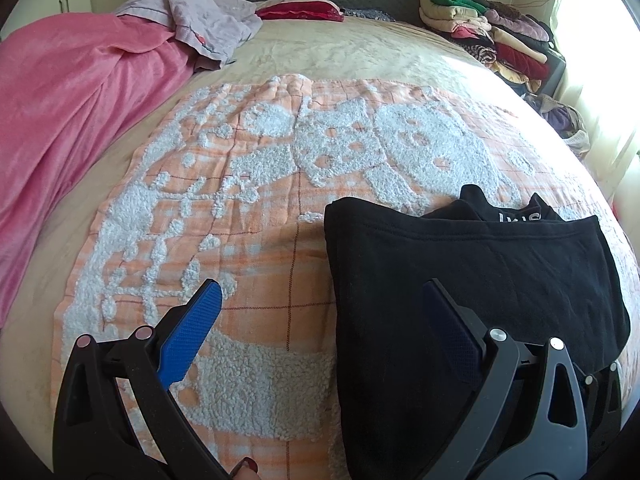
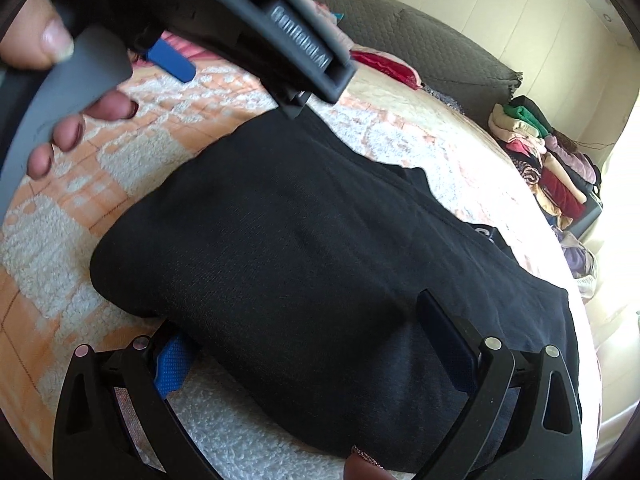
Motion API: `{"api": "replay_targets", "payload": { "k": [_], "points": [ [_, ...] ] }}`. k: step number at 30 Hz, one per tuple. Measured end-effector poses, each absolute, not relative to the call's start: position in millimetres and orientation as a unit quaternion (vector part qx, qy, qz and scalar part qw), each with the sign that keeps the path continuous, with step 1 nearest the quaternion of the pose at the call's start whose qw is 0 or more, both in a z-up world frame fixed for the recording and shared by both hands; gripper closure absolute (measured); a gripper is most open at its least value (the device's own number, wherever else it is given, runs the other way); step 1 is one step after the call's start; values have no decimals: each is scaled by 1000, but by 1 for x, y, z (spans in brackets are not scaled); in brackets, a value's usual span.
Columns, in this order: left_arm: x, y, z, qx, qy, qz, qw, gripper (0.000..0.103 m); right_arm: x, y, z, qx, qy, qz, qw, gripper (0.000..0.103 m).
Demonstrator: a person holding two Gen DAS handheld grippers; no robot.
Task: Fold small clothes
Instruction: 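Grasp the edge of the folded black sweatshirt with the right gripper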
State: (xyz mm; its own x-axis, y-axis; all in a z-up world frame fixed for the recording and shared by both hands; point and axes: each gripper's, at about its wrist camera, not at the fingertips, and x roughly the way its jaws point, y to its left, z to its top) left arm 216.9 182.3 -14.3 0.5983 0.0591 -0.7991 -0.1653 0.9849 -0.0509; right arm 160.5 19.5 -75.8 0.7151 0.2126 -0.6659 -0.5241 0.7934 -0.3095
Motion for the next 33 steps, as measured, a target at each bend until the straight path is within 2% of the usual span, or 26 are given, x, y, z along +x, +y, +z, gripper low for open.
{"api": "replay_targets", "payload": {
  "k": [3,9,11,12,14,17,21,25,29,31,33],
  "points": [
    [218,184,-15,-63,444,62,892,10,156,13,-66,-228,299,207,903,6],
    [217,186,-15,-67,442,62,893,10,151,2,-53,-188,299,224,908,27],
    [217,186,-15,-69,442,61,892,10,147,1,-51,-179,302,239,905,45],
    [218,187,-15,-72,442,60,892,10,145,2,-50,-177,300,246,904,49],
    [218,188,-16,-78,443,58,891,10,141,4,-49,-175,297,262,901,73],
    [219,191,-18,-98,447,46,888,10,139,5,-46,-162,307,280,895,87],
    [224,194,-24,-134,455,23,880,10,137,-3,-36,-126,304,309,892,90],
    [232,193,-38,-165,470,1,867,10,139,-1,-50,-124,334,321,877,91],
    [238,187,-49,-176,482,-17,858,10,134,-1,-48,-125,326,314,883,91],
    [240,184,-53,-179,483,-26,857,20,131,0,-47,-128,326,311,884,87],
    [241,180,-53,-174,483,-30,857,31,125,2,-48,-145,324,300,886,77]
  ]
}}
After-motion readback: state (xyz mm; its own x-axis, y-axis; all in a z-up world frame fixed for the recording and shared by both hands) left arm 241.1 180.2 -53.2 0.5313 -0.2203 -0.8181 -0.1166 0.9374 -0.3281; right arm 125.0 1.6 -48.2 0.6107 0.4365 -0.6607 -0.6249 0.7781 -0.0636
